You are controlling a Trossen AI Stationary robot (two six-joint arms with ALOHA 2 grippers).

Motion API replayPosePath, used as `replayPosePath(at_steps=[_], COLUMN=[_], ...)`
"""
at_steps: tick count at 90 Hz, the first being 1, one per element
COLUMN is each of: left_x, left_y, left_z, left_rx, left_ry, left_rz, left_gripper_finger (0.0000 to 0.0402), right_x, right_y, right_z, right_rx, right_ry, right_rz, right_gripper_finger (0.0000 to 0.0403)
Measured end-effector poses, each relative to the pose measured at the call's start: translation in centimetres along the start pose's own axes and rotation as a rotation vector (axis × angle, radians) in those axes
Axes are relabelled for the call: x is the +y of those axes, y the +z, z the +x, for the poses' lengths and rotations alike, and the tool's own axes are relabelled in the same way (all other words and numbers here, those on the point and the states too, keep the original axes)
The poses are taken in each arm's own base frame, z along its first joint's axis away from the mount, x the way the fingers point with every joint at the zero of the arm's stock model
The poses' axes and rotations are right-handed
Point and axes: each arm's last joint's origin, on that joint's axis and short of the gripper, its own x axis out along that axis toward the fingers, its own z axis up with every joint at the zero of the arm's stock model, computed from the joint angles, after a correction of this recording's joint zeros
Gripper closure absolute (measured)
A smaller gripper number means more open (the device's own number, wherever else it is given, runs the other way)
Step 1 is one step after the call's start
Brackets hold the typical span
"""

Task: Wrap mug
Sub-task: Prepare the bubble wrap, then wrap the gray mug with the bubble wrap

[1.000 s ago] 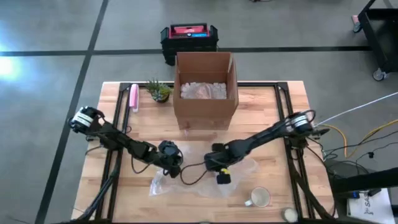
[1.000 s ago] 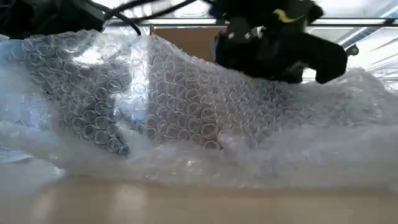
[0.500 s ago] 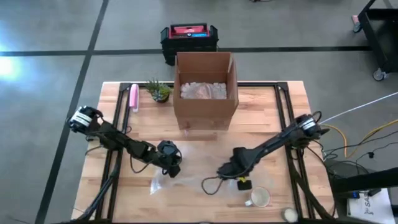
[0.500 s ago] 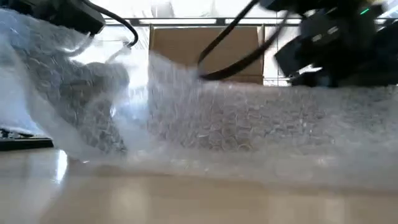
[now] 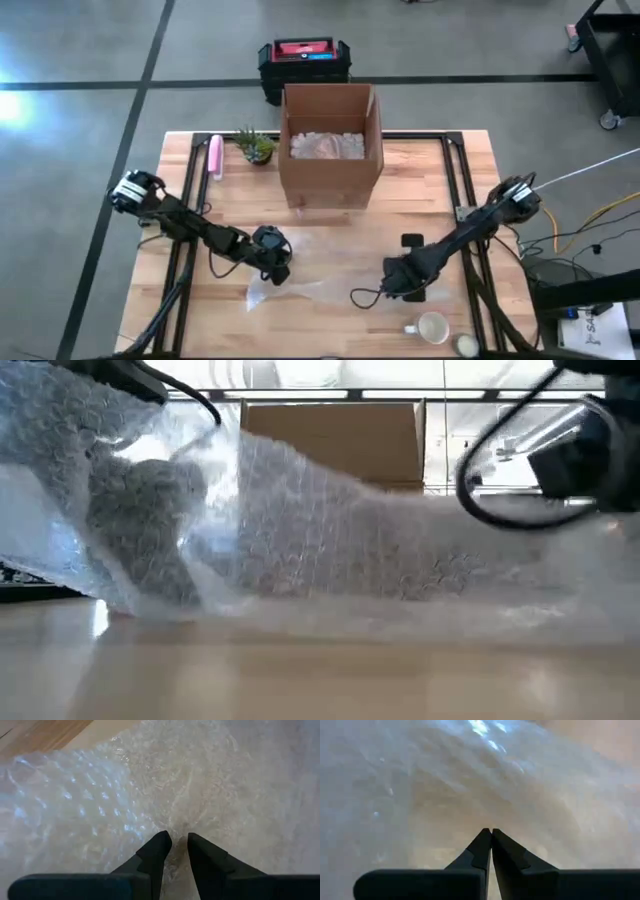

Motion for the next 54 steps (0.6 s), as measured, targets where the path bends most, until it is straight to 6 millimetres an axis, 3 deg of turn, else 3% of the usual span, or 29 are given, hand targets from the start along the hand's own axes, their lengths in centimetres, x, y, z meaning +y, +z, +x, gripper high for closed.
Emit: replayPosePath(at_steps=[13, 24, 40, 54], left_x=[-0.1, -0.1, -0.1, -0.2], left_y=[0.1, 0.2, 0.2, 0.2], left_z=[0.0, -0.1, -0.1, -0.1], left_rx=[-0.010, -0.014, -0.012, -0.009], left_ry=[-0.004, -0.008, -0.012, -0.017], left_rz=[-0.002, -0.002, 0.003, -0.005], left_gripper_finger=[0.0326, 0.0326, 0.0326, 0.0326], right_x=[-1.2, -1.6, 0.5, 3.7], right_y=[0.0, -1.3, -5.5, -9.5], right_z=[-3.6, -7.2, -10.4, -11.0], right_rx=[-0.097, -0.148, -0.230, -0.282], right_ry=[0.056, 0.210, 0.358, 0.381], right_rz=[0.058, 0.191, 0.221, 0.182], right_gripper_finger=[0.0401, 0.0399, 0.0354, 0.0279])
